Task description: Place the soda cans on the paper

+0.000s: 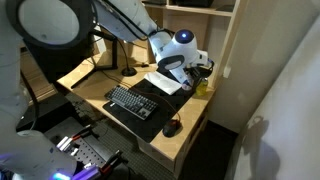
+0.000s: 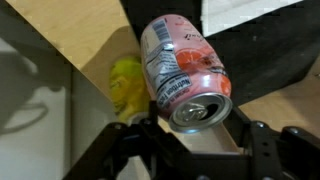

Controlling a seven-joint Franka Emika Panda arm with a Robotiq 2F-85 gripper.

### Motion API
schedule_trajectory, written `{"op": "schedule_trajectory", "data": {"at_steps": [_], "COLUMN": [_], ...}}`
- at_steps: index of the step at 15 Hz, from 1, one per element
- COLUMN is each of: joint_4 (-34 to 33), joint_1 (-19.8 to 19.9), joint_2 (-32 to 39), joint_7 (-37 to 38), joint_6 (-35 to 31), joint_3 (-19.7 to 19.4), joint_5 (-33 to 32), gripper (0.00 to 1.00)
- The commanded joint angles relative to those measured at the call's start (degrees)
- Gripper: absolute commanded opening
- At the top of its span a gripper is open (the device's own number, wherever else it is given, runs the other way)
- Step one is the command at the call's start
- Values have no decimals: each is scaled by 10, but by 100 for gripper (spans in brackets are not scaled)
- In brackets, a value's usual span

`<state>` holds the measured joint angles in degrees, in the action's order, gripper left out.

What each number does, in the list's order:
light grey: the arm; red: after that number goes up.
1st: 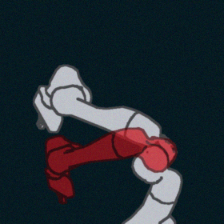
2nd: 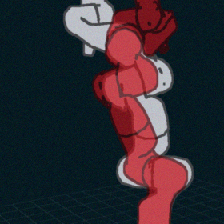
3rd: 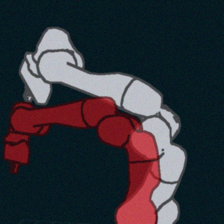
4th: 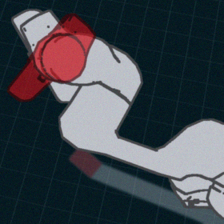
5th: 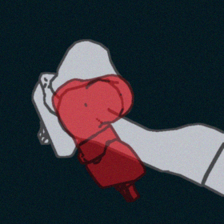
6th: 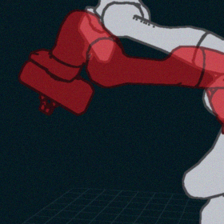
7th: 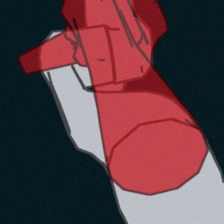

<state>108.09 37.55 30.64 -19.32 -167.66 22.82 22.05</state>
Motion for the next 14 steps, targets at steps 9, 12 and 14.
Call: {"op": "schedule_trajectory", "data": {"at_steps": [9,12,14], "joint_4": [89,68,56], "joint_1": [28,-3,-60], "joint_2": [-199,-195,-196], "joint_7": [-204,-247,-279], "joint_6": [113,178,225], "joint_3": [104,69,5], "joint_5": [143,170,192], "gripper": [67,42,42]}}
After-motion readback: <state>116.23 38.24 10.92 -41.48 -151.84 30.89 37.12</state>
